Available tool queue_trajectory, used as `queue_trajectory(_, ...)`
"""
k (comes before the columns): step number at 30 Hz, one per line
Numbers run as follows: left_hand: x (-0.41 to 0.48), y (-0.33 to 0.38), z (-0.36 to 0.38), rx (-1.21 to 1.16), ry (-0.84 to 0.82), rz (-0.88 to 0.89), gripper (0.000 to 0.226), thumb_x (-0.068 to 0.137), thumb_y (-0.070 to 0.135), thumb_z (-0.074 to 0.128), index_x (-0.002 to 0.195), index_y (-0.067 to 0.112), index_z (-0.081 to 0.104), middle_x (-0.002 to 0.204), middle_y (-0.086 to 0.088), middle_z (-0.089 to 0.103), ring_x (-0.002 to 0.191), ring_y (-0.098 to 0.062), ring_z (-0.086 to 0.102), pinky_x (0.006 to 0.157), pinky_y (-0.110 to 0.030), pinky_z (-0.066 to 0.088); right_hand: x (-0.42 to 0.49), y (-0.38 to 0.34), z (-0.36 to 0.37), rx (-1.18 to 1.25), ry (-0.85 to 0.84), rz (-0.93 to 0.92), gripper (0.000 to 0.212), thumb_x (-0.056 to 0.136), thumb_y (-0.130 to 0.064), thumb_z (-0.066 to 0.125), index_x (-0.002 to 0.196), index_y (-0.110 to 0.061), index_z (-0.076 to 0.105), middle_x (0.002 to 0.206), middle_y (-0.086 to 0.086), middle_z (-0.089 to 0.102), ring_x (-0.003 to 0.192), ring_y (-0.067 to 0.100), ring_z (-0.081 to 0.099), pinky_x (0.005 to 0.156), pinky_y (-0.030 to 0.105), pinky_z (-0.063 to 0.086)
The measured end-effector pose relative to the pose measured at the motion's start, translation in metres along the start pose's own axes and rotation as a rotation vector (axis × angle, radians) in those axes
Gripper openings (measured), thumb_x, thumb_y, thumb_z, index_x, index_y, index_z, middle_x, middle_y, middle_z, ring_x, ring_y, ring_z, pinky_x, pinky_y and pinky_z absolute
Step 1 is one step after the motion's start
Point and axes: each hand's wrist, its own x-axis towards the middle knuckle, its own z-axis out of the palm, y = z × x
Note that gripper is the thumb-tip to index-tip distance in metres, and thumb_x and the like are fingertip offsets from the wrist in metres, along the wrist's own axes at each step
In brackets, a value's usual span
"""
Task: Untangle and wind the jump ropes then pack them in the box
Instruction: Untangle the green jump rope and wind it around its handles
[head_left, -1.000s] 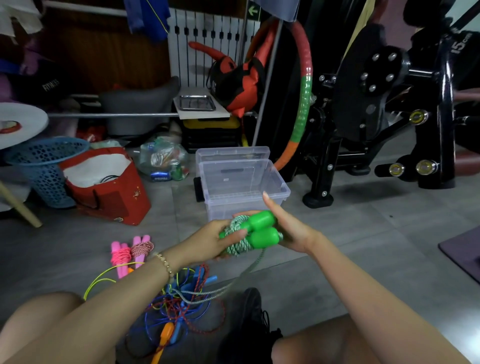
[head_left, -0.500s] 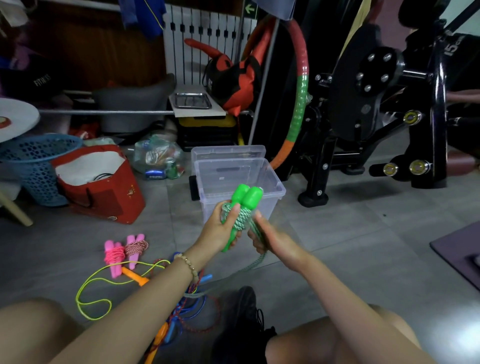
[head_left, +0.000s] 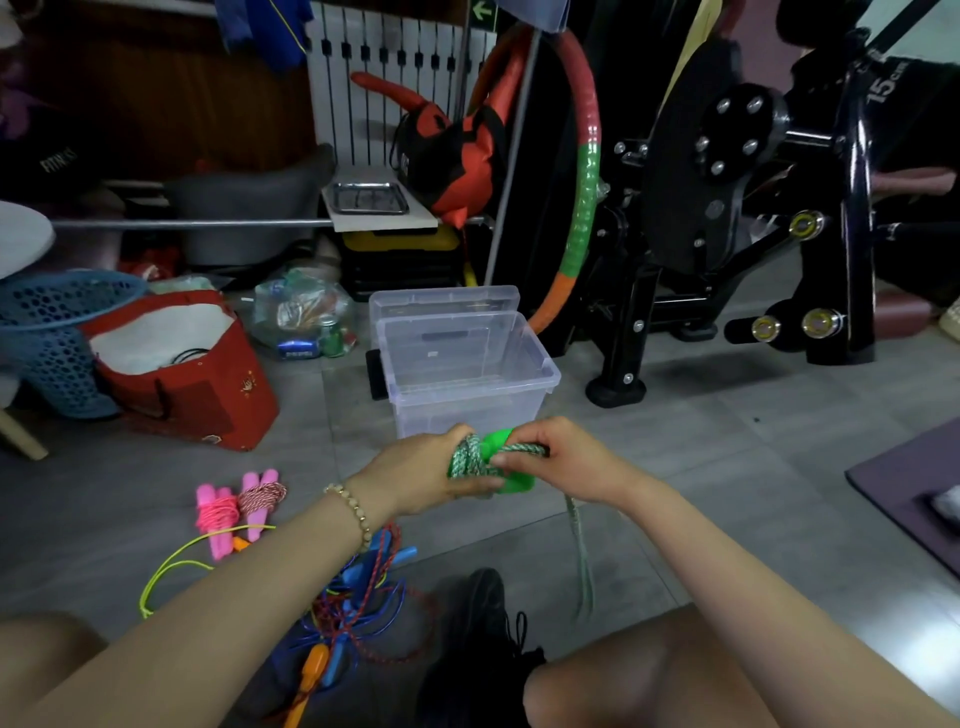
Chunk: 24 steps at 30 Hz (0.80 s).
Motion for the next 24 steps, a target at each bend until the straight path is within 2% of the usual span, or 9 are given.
queue_trajectory(3, 0.001, 0.009, -0.004, 0.104, -0.022, 0.063, 0.052, 0.081, 0.071, 0.046, 0.112, 0.03, 0.046, 0.101, 0.001, 0.065, 0.083, -0.017, 0.056, 0.058, -0.028, 0.033, 0.008, -0.004, -0.003, 0.028, 0.008, -0.02, 0.019, 0.081, -0.02, 0.073, 0.064, -0.019, 0.062, 0.052, -0.014, 0.055, 0.051, -0.001, 0.047, 0.054, 0.013, 0.034)
queue_trajectory(6, 0.002, 0.009, -0.004, 0.086, -0.043, 0.1, 0.049, 0.083, 0.071, 0.043, 0.115, 0.034, 0.049, 0.091, 0.004, 0.061, 0.078, -0.014, 0.053, 0.055, -0.024, 0.032, 0.012, -0.001, -0.012, 0.119, 0.029, -0.009, 0.02, 0.073, -0.015, 0.08, 0.068, -0.013, 0.061, 0.048, -0.017, 0.054, 0.046, -0.002, 0.046, 0.051, 0.008, 0.032)
queue_trajectory(9, 0.007, 0.001, 0.004, -0.168, -0.085, 0.167, 0.061, 0.076, 0.082, 0.041, 0.123, 0.044, 0.048, 0.105, 0.009, 0.065, 0.093, -0.014, 0.062, 0.08, -0.031, 0.049, 0.01, 0.006, -0.013, 0.279, 0.01, 0.074, 0.024, 0.074, -0.019, 0.079, 0.07, -0.013, 0.057, 0.048, -0.014, 0.05, 0.046, 0.001, 0.04, 0.05, 0.013, 0.033)
queue_trajectory(11, 0.007, -0.002, 0.009, -0.298, -0.103, 0.192, 0.058, 0.073, 0.086, 0.04, 0.113, 0.045, 0.053, 0.105, 0.005, 0.069, 0.092, -0.018, 0.068, 0.087, -0.038, 0.051, 0.011, 0.007, -0.009, 0.414, -0.017, 0.125, 0.023, 0.077, -0.03, 0.076, 0.068, -0.018, 0.06, 0.059, -0.003, 0.053, 0.053, 0.006, 0.045, 0.054, 0.018, 0.036)
queue_trajectory(14, 0.001, 0.0, 0.006, -0.444, -0.129, 0.194, 0.041, 0.076, 0.08, 0.045, 0.095, 0.046, 0.059, 0.091, -0.002, 0.07, 0.081, -0.026, 0.069, 0.079, -0.044, 0.054, 0.009, 0.005, -0.003, 0.533, -0.045, 0.248, 0.048, 0.087, -0.058, 0.047, 0.074, -0.015, 0.064, 0.066, -0.002, 0.06, 0.059, 0.007, 0.052, 0.057, 0.017, 0.042)
queue_trajectory(17, -0.005, -0.001, 0.007, -0.559, -0.076, 0.192, 0.066, 0.073, 0.083, 0.042, 0.097, 0.025, 0.065, 0.085, -0.013, 0.07, 0.074, -0.021, 0.066, 0.074, -0.037, 0.053, 0.003, 0.008, 0.002, 0.836, -0.124, 0.349, 0.077, 0.088, -0.067, 0.019, 0.092, -0.01, 0.07, 0.083, 0.009, 0.071, 0.071, 0.015, 0.065, 0.064, 0.024, 0.052)
queue_trajectory(19, -0.008, 0.0, 0.006, -0.627, -0.052, 0.15, 0.078, 0.077, 0.079, 0.042, 0.095, 0.007, 0.063, 0.075, -0.011, 0.069, 0.062, -0.016, 0.064, 0.064, -0.031, 0.052, 0.002, 0.01, 0.008, 0.908, -0.114, 0.345, 0.09, 0.083, -0.074, 0.013, 0.108, -0.007, 0.068, 0.106, 0.016, 0.068, 0.094, 0.022, 0.065, 0.077, 0.03, 0.054)
queue_trajectory(22, -0.008, 0.004, 0.01, -0.868, -0.017, 0.036, 0.048, 0.091, 0.055, 0.046, 0.087, 0.009, 0.055, 0.049, 0.003, 0.059, 0.037, -0.006, 0.052, 0.04, -0.017, 0.042, 0.005, 0.017, 0.021, 0.982, -0.066, 0.314, 0.098, 0.081, -0.08, 0.009, 0.123, -0.009, 0.061, 0.126, 0.013, 0.061, 0.109, 0.023, 0.054, 0.092, 0.031, 0.04)
queue_trajectory(24, -0.006, 0.006, 0.016, -1.001, 0.026, -0.024, 0.042, 0.092, 0.051, 0.047, 0.093, 0.009, 0.049, 0.048, 0.002, 0.057, 0.035, -0.008, 0.049, 0.037, -0.018, 0.039, 0.008, 0.02, 0.027, 0.962, -0.03, 0.289, 0.097, 0.078, -0.084, 0.01, 0.122, -0.014, 0.062, 0.124, 0.012, 0.06, 0.1, 0.023, 0.045, 0.083, 0.034, 0.033)
